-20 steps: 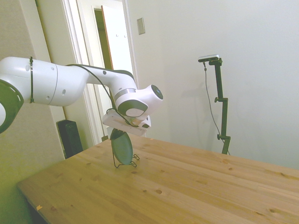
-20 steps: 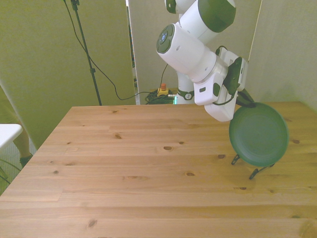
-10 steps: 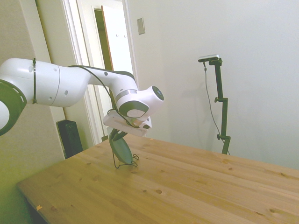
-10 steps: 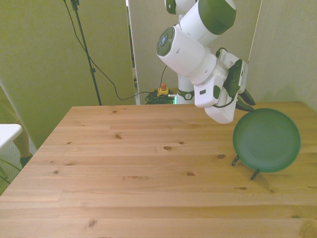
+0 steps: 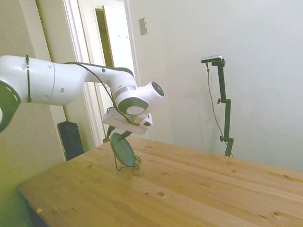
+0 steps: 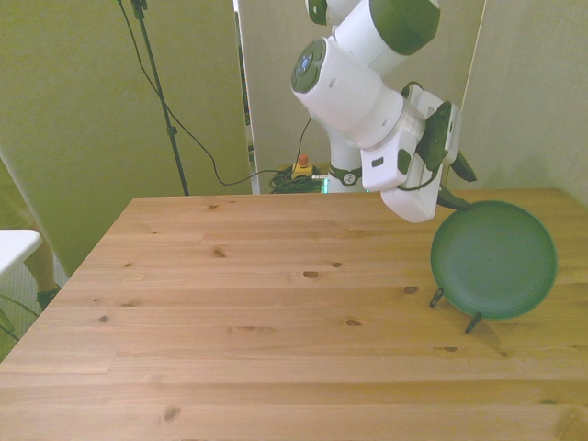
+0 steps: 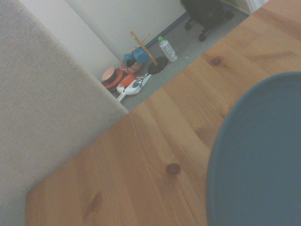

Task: Load the plate

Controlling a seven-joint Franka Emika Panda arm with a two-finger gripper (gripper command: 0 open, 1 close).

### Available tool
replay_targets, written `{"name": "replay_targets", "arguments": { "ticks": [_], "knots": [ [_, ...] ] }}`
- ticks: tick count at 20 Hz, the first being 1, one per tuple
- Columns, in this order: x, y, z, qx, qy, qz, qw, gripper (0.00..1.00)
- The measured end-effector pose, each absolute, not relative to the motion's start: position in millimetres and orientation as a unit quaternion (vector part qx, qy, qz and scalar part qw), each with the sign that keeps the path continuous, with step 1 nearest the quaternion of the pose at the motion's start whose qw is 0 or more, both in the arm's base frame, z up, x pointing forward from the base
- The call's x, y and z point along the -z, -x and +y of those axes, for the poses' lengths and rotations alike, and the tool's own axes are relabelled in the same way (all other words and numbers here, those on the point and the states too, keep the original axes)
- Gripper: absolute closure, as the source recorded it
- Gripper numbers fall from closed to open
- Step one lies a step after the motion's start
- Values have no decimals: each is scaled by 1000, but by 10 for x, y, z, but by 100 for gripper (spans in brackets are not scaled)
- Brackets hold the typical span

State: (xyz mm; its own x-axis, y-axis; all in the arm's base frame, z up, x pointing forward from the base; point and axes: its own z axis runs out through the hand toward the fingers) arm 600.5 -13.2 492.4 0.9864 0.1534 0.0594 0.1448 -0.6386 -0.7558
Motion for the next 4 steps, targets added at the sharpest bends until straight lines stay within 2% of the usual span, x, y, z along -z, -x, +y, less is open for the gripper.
{"name": "replay_targets", "arguments": {
  "ticks": [4],
  "knots": [
    [-5448, -5795, -204, 43, 924, -87, 370, 0]
  ]
}}
